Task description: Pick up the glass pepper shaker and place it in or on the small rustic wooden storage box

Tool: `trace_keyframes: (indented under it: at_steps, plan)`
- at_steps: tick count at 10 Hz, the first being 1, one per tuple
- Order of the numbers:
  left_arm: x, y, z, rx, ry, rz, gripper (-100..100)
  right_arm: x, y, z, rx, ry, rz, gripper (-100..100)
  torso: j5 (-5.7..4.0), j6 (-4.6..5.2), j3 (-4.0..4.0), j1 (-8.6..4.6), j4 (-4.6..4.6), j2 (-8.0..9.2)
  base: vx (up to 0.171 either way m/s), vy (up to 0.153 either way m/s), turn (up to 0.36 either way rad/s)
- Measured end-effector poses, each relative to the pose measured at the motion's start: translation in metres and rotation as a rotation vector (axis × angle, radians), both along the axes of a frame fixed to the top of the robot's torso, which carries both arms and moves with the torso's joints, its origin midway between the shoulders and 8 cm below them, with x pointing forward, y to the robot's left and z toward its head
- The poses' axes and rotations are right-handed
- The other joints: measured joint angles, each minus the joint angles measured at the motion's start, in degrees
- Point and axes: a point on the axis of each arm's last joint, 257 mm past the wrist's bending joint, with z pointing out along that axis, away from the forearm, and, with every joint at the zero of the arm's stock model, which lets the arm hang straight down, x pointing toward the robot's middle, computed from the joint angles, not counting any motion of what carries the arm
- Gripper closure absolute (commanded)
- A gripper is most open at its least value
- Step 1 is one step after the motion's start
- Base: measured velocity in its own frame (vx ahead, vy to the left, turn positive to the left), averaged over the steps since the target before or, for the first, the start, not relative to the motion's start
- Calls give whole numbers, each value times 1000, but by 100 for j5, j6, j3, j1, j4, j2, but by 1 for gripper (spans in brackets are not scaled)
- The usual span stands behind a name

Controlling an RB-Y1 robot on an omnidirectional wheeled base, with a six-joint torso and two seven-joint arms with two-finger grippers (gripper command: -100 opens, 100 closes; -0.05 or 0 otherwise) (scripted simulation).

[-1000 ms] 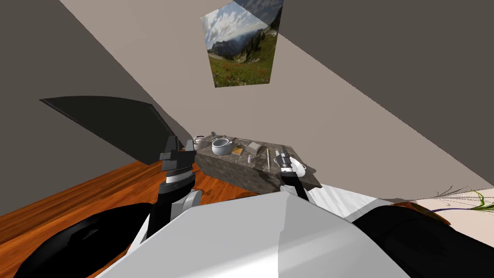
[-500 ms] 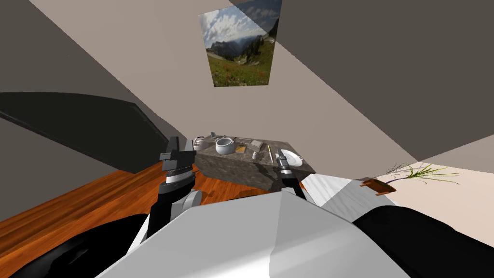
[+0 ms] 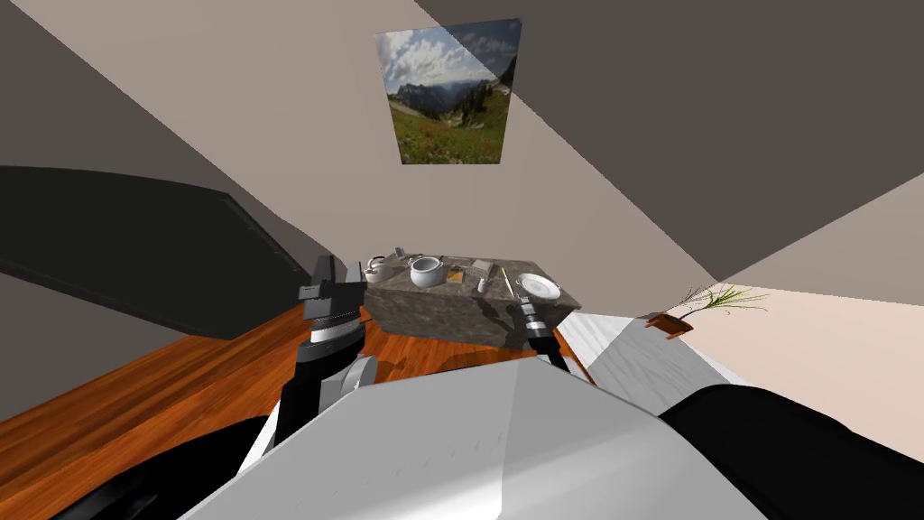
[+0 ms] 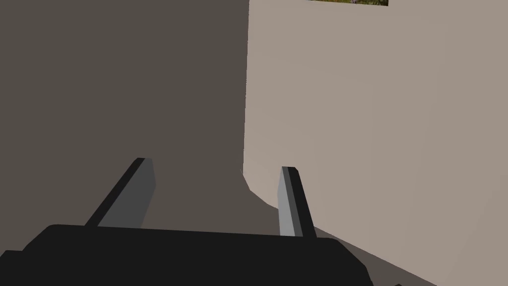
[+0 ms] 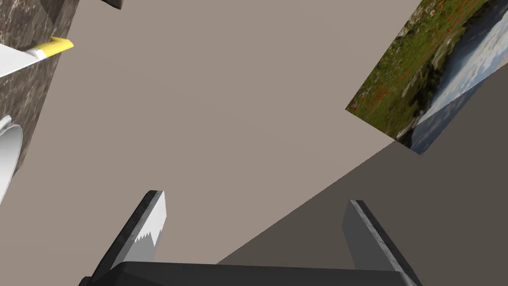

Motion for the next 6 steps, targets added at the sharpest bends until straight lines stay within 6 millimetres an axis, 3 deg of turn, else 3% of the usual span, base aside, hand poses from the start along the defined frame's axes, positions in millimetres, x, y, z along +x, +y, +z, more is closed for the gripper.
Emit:
trace_keyframes:
  at_steps: [3,6]
  plan:
    - [0,0,0,0,0,0,0,-1,-13,-26,-108,79,-41,-100,-4,-1,-12,-19,-5,-22,-6,165,-80]
    - [0,0,0,0,0,0,0,-2,-33,-56,-231,171,-85,-100,-3,-2,-26,-17,-10,-45,44,177,-20]
